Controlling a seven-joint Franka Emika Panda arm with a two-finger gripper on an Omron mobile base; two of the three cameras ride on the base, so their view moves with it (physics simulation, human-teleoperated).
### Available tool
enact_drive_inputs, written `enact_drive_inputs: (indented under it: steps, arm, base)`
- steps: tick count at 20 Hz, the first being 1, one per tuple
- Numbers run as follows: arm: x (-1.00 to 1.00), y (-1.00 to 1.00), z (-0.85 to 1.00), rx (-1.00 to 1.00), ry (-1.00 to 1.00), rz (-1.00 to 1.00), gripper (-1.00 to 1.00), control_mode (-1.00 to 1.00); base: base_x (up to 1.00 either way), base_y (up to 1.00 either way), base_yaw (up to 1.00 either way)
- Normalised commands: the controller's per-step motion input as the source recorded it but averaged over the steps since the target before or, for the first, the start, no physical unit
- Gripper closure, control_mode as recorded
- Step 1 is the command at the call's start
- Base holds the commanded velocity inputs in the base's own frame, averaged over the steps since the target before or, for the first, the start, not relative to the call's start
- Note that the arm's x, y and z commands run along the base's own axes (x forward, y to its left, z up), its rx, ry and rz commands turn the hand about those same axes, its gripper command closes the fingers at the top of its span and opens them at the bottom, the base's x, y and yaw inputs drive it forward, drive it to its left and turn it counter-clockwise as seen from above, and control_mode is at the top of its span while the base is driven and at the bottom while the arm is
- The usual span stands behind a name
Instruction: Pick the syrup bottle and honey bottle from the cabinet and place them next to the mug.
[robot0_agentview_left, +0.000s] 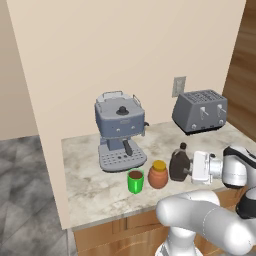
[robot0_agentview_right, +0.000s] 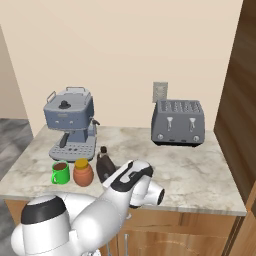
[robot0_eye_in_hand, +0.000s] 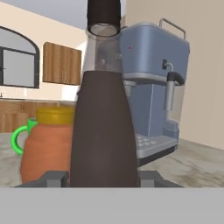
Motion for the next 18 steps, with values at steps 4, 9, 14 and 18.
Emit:
enact_drive_inputs:
  steps: [4, 9, 14, 18]
  arm:
    - [0.00, 0.00, -0.01, -0.05, 0.00, 0.00, 1.00, -1.00]
    - [0.00, 0.00, 0.00, 0.00, 0.00, 0.00, 1.00, -1.00]
    - [0.00, 0.00, 0.00, 0.00, 0.00, 0.00, -1.00, -1.00]
    - [0.00, 0.00, 0.00, 0.00, 0.00, 0.00, -1.00, -1.00]
  base:
    - [0.00, 0.00, 0.00]
    - [0.00, 0.00, 0.00]
    - [0.00, 0.00, 0.00]
    - [0.00, 0.00, 0.00]
